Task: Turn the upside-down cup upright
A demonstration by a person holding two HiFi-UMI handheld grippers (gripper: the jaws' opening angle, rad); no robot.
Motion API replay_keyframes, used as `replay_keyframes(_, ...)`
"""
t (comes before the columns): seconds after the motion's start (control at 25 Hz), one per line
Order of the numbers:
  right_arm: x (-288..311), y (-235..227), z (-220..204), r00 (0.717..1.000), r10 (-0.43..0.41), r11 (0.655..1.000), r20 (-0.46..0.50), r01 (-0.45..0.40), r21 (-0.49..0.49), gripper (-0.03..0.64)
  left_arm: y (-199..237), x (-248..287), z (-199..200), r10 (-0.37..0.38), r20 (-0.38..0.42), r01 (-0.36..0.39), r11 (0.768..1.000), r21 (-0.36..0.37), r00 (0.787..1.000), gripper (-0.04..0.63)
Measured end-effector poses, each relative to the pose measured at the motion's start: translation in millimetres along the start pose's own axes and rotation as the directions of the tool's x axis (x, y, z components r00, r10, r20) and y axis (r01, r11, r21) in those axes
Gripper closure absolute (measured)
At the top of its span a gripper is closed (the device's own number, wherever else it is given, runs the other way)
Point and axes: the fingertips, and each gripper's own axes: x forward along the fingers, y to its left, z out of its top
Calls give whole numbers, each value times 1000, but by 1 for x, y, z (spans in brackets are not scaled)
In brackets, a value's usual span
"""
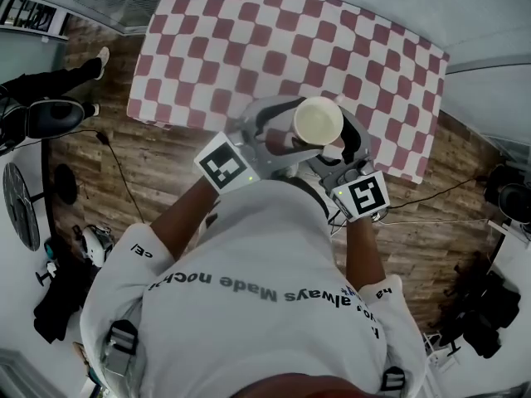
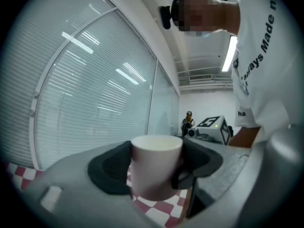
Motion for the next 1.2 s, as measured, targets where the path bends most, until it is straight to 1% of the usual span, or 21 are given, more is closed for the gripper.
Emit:
replay_keyframes(0.16, 4, -4, -26, 998, 9, 1000, -66, -10, -15, 210, 5, 2, -25, -14, -38, 14, 1000, 2, 999, 250)
replay_keyframes(0.28, 10, -8, -42, 996, -8, 1000, -90, 9, 1, 210, 10, 2, -44, -25, -57, 24, 1000, -16, 998, 250)
replay_keyframes(0.36, 14, -12, -57, 993, -14, 1000, -116, 12, -10, 210, 14, 3, -59, -33, -69, 32, 999, -21, 997, 250)
replay_keyframes(0.56, 22, -23, -98, 980, -25, 998, -195, 13, -62, 212, 23, 8, -98, -42, -101, 43, 999, 5, 994, 252)
replay_keyframes(0.68, 28, -36, -123, 973, -34, 997, -227, 17, -77, 212, 33, 16, -123, -42, -121, 45, 999, 18, 992, 252)
replay_keyframes(0.76, 31, -44, -141, 966, -33, 997, -256, 15, -73, 212, 40, 21, -140, -43, -134, 45, 999, 15, 990, 252)
replay_keyframes(0.88, 40, -54, -167, 955, -37, 997, -295, 15, -77, 210, 51, 24, -169, -53, -183, 61, 998, 35, 982, 252)
replay_keyframes(0.96, 48, -64, -185, 948, -39, 996, -317, 12, -87, 210, 62, 29, -187, -48, -201, 58, 997, 41, 978, 253)
replay_keyframes(1.08, 57, -77, -211, 940, -33, 997, -338, 10, -71, 212, 75, 36, -213, -40, -241, 57, 996, 64, 970, 253)
replay_keyframes(1.2, 67, -92, -231, 936, -42, 997, -349, 19, -68, 212, 89, 44, -234, -32, -261, 56, 995, 83, 965, 253)
